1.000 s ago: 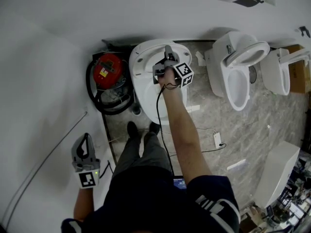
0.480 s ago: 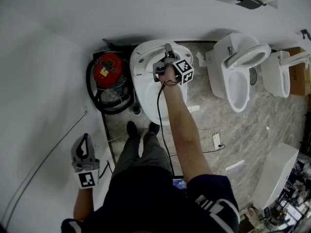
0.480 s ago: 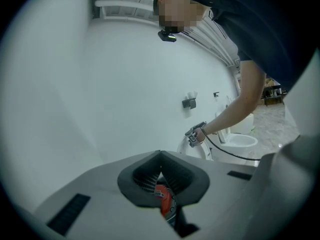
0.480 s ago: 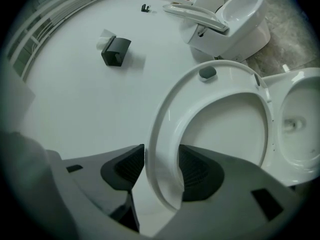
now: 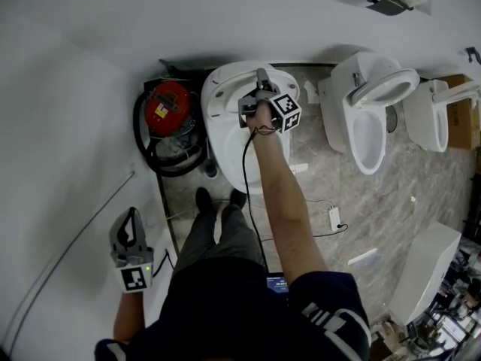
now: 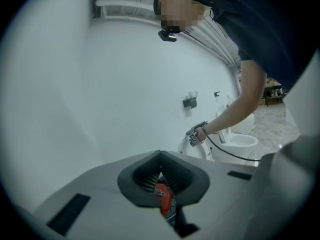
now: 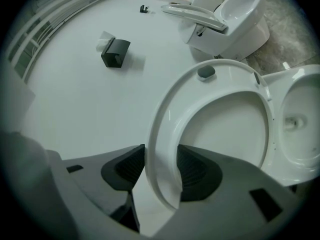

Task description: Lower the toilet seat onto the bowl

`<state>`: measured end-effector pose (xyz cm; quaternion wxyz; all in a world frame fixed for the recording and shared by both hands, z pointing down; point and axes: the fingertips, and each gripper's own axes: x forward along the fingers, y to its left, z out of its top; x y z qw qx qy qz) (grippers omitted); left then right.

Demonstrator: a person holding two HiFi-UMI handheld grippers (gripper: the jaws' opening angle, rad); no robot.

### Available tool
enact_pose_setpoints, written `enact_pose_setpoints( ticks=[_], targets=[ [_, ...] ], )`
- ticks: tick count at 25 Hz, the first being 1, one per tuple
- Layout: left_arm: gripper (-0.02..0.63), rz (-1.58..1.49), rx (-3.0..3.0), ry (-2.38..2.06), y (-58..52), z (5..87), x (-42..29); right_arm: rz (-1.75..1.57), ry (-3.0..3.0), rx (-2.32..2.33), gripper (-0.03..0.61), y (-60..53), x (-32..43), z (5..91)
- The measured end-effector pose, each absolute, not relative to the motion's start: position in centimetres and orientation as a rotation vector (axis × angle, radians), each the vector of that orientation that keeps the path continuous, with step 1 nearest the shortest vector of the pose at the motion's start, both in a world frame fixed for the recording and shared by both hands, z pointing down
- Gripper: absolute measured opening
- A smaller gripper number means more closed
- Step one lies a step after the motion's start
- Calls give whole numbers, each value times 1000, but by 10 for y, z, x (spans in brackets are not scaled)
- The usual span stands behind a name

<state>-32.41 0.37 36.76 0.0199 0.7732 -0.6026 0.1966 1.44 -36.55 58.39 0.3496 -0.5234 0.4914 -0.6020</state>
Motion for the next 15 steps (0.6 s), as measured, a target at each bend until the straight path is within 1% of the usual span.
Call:
enact_pose_setpoints(
  ticks=[15],
  targets=[
    [25, 613, 2451, -1822, 2, 367, -316, -1554, 1301, -1322, 213, -329, 22, 574]
  ],
)
